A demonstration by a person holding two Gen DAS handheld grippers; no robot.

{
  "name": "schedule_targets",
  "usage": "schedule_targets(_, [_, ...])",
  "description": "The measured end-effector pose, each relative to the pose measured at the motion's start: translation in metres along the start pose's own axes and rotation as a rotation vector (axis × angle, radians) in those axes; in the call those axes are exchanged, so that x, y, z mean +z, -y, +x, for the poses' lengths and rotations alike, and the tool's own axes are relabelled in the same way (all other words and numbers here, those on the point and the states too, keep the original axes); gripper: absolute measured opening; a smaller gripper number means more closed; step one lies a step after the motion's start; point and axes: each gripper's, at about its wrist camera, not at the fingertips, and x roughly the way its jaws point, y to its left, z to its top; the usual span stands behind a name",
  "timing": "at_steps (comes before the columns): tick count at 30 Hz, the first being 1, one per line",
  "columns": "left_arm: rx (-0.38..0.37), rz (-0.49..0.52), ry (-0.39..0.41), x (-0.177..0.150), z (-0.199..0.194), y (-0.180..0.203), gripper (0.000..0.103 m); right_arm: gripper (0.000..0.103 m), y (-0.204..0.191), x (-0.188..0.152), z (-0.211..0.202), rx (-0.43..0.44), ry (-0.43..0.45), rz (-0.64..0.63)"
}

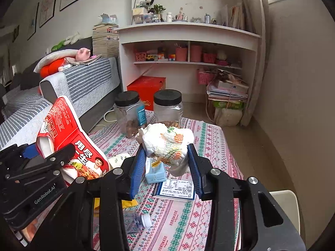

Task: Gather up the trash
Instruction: 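Drop the tissue wad into the bin with the right tool, then the red bag with the left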

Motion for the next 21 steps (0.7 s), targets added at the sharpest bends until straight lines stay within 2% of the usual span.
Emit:
schedule_targets(8, [-0.026,0.022,0.004,-0.002,-0.001,0.019,0.054,0.038,0.021,-0.002,-0.007,-0.046,0.008,0.017])
schedule_targets(21, [-0.089,0.075,0.003,-0.009,0.001,0.060,0.054,0.038,0.075,-0.011,-0.024,-0.173,0.005,0.096])
